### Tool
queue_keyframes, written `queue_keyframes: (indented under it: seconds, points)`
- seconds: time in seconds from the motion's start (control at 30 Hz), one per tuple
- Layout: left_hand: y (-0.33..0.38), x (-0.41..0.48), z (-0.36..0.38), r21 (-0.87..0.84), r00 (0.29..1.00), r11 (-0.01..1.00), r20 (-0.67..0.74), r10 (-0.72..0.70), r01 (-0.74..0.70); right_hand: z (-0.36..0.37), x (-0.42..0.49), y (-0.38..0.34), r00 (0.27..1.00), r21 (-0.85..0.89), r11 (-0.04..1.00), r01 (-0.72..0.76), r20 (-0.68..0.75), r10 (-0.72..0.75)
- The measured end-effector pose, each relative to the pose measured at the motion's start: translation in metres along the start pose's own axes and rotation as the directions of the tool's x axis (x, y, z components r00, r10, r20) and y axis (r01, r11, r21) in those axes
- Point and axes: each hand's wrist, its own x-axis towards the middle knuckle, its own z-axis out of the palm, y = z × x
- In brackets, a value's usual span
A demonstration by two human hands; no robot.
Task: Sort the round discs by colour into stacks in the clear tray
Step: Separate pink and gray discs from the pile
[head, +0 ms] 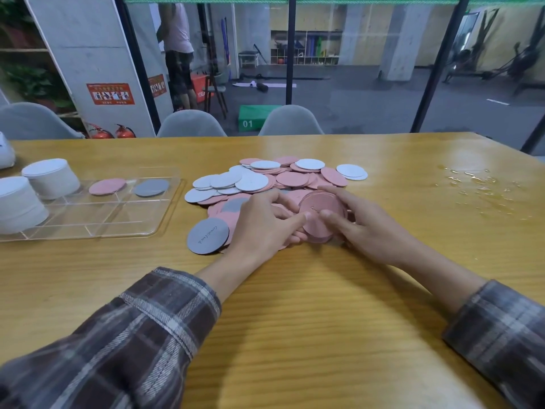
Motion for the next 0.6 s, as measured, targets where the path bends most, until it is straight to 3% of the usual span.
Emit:
queue_keyframes:
  seconds: [0.17, 0.3, 0.4, 0.6]
  points:
    - [-0.002, -0.001, -0.001, 0.068, 0.999, 0.997, 0.010, 0.043, -0.043, 0.000, 0.000, 0.001, 1.000, -0.034, 0.999, 0.024, -0.004, -0.024]
    - [-0.006, 0.005, -0.010, 0.330, 0.949, 0.893, 0.027, 0.315, -0.306, -0.002, 0.001, -0.001, 1.000, -0.042, 0.999, 0.029, -0.001, -0.029]
    - [-0.007, 0.009, -0.026, 0.423, 0.914, 0.820, 0.049, 0.403, -0.384, -0.001, 0.000, -0.003, 1.000, -0.043, 0.999, 0.028, 0.000, -0.028]
    - [-0.029, 0.017, -0.058, 0.620, 0.931, 0.697, 0.188, 0.314, -0.360, 0.000, 0.001, -0.006, 0.999, -0.038, 0.999, 0.023, -0.022, -0.024]
